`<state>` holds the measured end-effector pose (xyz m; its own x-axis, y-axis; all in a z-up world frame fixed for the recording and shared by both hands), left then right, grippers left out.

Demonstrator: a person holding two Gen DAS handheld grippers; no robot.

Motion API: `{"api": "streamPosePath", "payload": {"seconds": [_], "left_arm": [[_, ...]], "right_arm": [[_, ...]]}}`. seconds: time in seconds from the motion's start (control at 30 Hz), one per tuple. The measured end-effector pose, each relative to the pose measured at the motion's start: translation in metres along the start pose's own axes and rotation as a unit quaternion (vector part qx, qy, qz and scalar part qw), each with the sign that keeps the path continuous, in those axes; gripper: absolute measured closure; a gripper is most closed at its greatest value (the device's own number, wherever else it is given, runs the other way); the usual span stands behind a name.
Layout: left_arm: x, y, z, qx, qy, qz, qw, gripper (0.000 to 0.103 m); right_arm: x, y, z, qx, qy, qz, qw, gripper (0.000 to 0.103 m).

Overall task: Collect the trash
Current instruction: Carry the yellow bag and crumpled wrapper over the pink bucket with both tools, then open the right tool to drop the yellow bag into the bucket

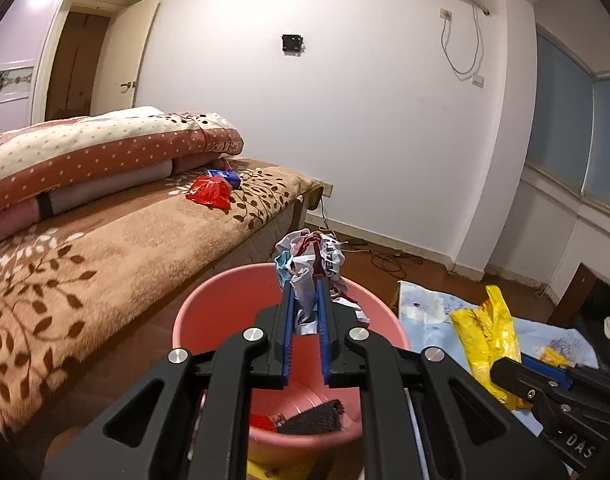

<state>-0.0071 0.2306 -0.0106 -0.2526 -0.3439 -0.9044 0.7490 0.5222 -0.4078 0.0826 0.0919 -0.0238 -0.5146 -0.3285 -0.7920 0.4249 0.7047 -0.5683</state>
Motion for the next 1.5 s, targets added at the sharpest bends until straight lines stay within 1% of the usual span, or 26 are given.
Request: {"api": "streamPosePath", "payload": {"seconds": [0.13, 0.33, 0.43, 0.53, 0.6, 0.83, 1.13, 1.33, 1.4, 1.5], "left_arm": [[0.001, 0.015, -0.012, 0.0, 0.006, -0.008, 1.0, 0.093], [0.006, 0.027, -0.029, -0.004, 0.003, -0.014, 0.9999, 0.093], [0.013, 0.036, -0.036, 0.003, 0.002, -0.041, 0.9992, 0.093], [0.019, 0.045, -0.037, 0.006, 0.015, -0.063, 0.9979, 0.093], [0.024, 0.049, -0.038, 0.005, 0.022, -0.076, 0.9969, 0.093], [0.028, 0.051, -0.039, 0.009, 0.021, -0.085, 0.9961, 0.093], [0.031, 0.059, -0.042, 0.011, 0.002, -0.11, 0.9938, 0.093], [0.031, 0.059, -0.041, 0.006, 0.0, -0.11, 0.9939, 0.093], [0.031, 0.06, -0.041, 0.004, -0.001, -0.113, 0.9936, 0.093], [0.032, 0.06, -0.04, 0.001, -0.002, -0.116, 0.9933, 0.092]], "right_arm": [[-0.011, 0.025, -0.017, -0.006, -0.016, -0.008, 1.0, 0.09], [-0.01, 0.058, -0.029, -0.013, -0.003, -0.026, 1.0, 0.09], [-0.008, 0.073, -0.033, -0.011, -0.006, -0.041, 0.999, 0.09], [-0.006, 0.087, -0.035, -0.007, -0.004, -0.052, 0.999, 0.09], [-0.006, 0.091, -0.034, -0.005, -0.001, -0.056, 0.998, 0.09], [-0.002, 0.1, -0.035, 0.0, 0.001, -0.069, 0.998, 0.09], [-0.001, 0.101, -0.034, 0.004, 0.001, -0.073, 0.997, 0.089], [0.0, 0.101, -0.033, 0.003, 0.001, -0.072, 0.997, 0.087], [0.0, 0.1, -0.033, 0.003, 0.001, -0.071, 0.997, 0.084], [0.0, 0.099, -0.033, 0.0, 0.001, -0.068, 0.998, 0.084]]}}
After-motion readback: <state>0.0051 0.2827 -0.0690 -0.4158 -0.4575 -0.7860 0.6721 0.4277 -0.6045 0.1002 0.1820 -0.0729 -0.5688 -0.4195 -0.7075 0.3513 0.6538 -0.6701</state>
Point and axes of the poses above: each gripper's, at about its wrist camera, not at the fingertips, and y roughly the way its jaws point, z to its right, x to its underside, the point moved 5 cm from there along y, roughly the way its jaws point, and after that the axes turned 7 degrees about -x, right-handed, at the moved point
